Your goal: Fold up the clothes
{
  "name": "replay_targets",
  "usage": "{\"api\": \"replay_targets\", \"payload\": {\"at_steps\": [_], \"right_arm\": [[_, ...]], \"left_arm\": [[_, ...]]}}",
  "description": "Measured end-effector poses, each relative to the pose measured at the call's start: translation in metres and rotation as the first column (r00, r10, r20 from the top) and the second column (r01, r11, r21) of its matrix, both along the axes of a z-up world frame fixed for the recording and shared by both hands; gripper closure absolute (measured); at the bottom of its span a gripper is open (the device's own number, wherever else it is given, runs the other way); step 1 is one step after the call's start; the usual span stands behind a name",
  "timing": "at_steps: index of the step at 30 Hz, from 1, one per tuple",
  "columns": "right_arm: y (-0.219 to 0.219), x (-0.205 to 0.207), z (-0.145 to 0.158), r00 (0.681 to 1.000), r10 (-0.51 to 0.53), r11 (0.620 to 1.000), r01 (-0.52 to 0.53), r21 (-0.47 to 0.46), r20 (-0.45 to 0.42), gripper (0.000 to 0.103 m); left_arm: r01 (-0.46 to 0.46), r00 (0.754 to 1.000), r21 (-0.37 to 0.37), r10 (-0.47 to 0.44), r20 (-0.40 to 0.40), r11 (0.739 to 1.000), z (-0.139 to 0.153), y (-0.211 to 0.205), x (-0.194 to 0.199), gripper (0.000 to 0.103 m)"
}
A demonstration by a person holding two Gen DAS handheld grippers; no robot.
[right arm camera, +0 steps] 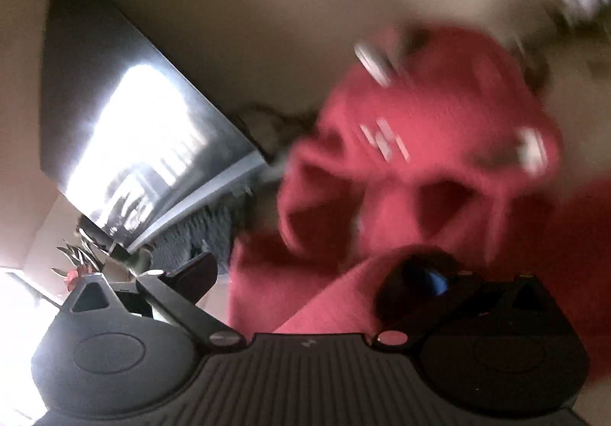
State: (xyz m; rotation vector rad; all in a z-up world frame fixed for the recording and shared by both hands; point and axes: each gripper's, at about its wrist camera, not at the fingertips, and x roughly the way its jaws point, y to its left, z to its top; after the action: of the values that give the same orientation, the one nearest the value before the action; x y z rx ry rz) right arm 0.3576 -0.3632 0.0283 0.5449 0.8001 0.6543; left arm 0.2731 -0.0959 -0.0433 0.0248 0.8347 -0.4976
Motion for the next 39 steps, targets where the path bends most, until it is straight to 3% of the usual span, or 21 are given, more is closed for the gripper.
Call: {"api": "replay_targets", "payload": {"at_steps": [4,8,14,18,23,26,28,32,36,39], "right_arm": [[-0.002,0.0,0.041,0.987,0.004,0.999,0.003,-0.038,0.162,0.0],[-0.007,0.0,0.05,0.979,-0.014,0.988,0.045,-0.147,0.205,0.0],[-0.017,-0.01,0.034,0.984,-0.066,0.961,0.108,-0.256,0.166,0.0],[-0.018,-0.012,0.027,0.982,-0.082,0.93,0.136,-0.341,0.17,0.0],[-0.023,-0.026,0.038,0.975,-0.077,0.908,0.156,-0.388,0.211,0.0],[-0.034,-0.036,0.049,0.957,-0.143,0.899,0.233,-0.371,0.254,0.0],[-0.035,-0.039,0.055,0.936,-0.189,0.87,0.3,-0.391,0.297,0.0],[-0.006,-0.034,0.06,0.9,-0.171,0.811,0.36,-0.462,0.401,0.0],[0.037,-0.023,0.064,0.875,-0.095,0.777,0.363,-0.514,0.475,0.0],[0.047,-0.018,0.064,0.873,-0.066,0.755,0.36,-0.548,0.483,0.0]], "left_arm": [[-0.063,0.996,0.008,0.062,0.071,0.998,0.011,-0.007,0.029,0.0],[-0.056,0.987,-0.032,0.06,0.151,0.998,0.034,-0.016,0.044,0.0],[0.176,0.978,-0.021,-0.172,0.119,0.984,0.042,-0.03,0.011,0.0],[0.231,0.968,-0.032,-0.226,0.111,0.972,0.045,-0.016,-0.009,0.0],[0.141,0.987,-0.104,-0.131,0.097,0.985,0.058,0.025,0.001,0.0],[0.097,0.989,-0.143,-0.079,0.126,0.985,0.071,0.051,0.004,0.0],[0.057,0.988,-0.146,-0.035,0.148,0.988,0.082,0.067,0.006,0.0],[-0.108,0.98,-0.076,0.119,0.157,0.991,0.084,0.091,0.024,0.0],[-0.265,0.955,0.011,0.261,0.14,0.964,0.074,0.098,0.045,0.0],[-0.289,0.952,0.091,0.276,0.133,0.953,0.067,0.089,0.053,0.0]]}}
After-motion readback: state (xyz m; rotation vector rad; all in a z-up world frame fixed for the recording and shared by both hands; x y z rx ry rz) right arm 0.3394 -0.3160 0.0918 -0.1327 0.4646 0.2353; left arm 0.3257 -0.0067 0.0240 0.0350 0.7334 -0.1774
